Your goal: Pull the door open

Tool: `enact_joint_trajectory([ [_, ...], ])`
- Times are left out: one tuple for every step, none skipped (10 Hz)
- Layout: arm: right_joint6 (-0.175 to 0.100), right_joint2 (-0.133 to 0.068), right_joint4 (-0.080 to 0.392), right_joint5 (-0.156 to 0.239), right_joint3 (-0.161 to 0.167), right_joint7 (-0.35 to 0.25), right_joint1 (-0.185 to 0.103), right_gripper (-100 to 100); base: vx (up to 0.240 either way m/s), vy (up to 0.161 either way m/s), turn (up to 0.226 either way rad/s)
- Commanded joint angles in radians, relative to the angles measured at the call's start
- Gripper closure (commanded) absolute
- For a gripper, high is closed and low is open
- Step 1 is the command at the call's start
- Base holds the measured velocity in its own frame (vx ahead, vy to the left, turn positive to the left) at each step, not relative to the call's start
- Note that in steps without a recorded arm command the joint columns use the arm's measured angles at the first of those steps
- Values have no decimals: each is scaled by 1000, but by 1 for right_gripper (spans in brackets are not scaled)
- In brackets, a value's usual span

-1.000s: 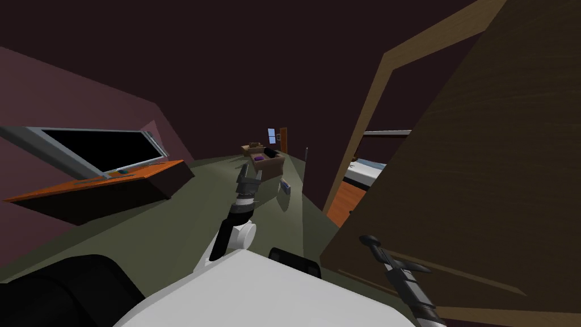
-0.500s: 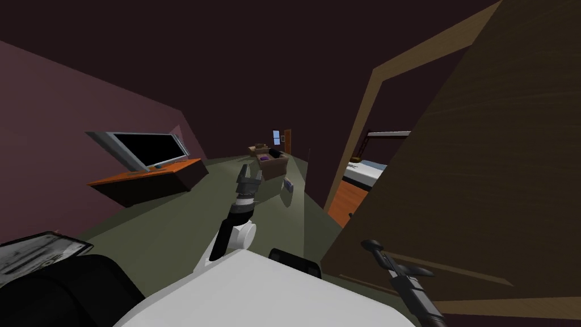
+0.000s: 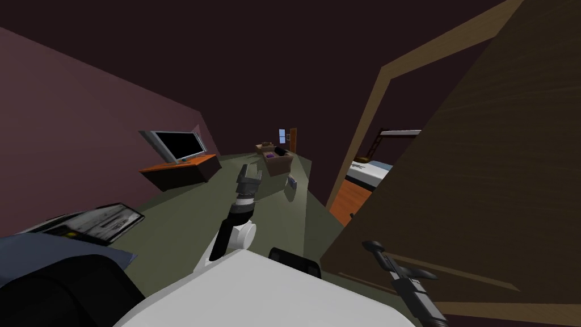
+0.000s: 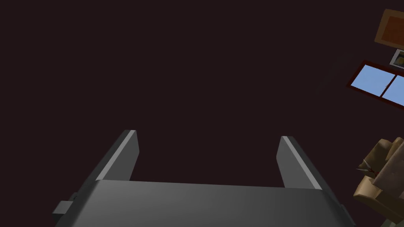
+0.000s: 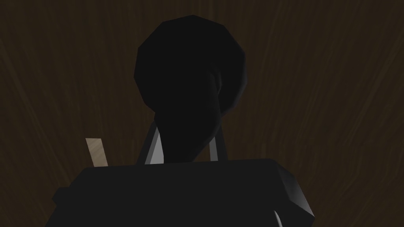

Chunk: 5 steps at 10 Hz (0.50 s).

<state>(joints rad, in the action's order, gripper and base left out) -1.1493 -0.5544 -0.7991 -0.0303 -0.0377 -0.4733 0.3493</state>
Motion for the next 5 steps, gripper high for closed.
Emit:
enact_joint_trajectory([
  [-17,-7,11,-1,-2,-2,5,100,-202,-65,159],
  [-26,-9,18,-2,-1,-4,4,100,-191,-82,171],
  [-35,-12,25,-3,-1,-5,4,100,-198,-80,159],
  [-42,-14,31,-4,0,-7,4,100,-206,-63,152],
  [-49,-17,36,-4,0,-8,4,100,-179,-27,123],
])
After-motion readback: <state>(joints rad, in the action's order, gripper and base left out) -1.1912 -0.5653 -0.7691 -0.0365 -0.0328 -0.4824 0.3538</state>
